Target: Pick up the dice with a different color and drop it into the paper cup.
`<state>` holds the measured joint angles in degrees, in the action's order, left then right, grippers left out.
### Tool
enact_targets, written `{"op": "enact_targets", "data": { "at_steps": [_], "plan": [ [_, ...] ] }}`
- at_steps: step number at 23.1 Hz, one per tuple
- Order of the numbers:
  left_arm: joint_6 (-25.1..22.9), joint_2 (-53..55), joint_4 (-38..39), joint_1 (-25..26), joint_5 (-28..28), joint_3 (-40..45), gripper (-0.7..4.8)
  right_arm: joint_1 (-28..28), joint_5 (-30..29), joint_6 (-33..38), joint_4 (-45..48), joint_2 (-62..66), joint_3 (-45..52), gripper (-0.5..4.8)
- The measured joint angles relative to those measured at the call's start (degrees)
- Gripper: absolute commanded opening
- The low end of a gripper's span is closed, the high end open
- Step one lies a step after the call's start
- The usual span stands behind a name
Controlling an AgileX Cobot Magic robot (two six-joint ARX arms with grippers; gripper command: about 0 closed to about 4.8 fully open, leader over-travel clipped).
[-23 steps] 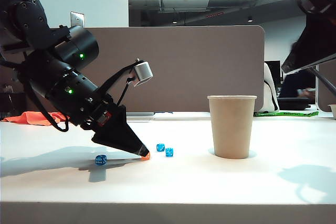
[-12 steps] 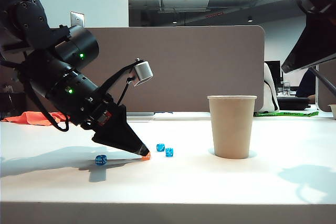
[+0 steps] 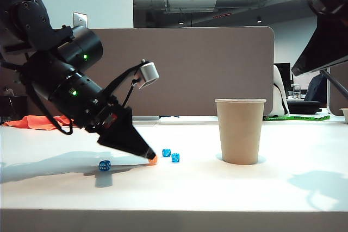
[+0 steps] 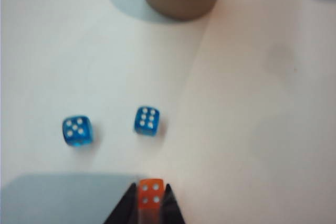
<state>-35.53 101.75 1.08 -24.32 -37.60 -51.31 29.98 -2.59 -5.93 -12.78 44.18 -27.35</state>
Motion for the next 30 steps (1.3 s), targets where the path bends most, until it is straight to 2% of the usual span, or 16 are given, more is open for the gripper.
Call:
{"op": "enact_targets", "data": {
  "at_steps": [15, 18, 26, 30],
  "plan": [
    [3.04, -4.22, 0.22, -0.7, -4.72, -7.5, 0.17, 0.0, 4.76, 0.02, 3.76, 0.0, 0.02, 0.0],
    [4.55, -4.24, 0.04, -3.13, -5.9, -11.08, 0.17, -0.02, 7.45, 0.02, 3.98, 0.0, 0.02, 0.0],
    [4.57, -4.22, -1.64, -8.85, -5.25, -14.21, 0.18, -0.04, 7.56, 0.02, 3.98, 0.0, 0.02, 0.0],
    [6.23, -2.62, -6.71, -11.19, -4.61, -14.23, 0.18, -0.04, 7.58, 0.02, 3.96, 0.0, 0.02, 0.0]
  ]
}}
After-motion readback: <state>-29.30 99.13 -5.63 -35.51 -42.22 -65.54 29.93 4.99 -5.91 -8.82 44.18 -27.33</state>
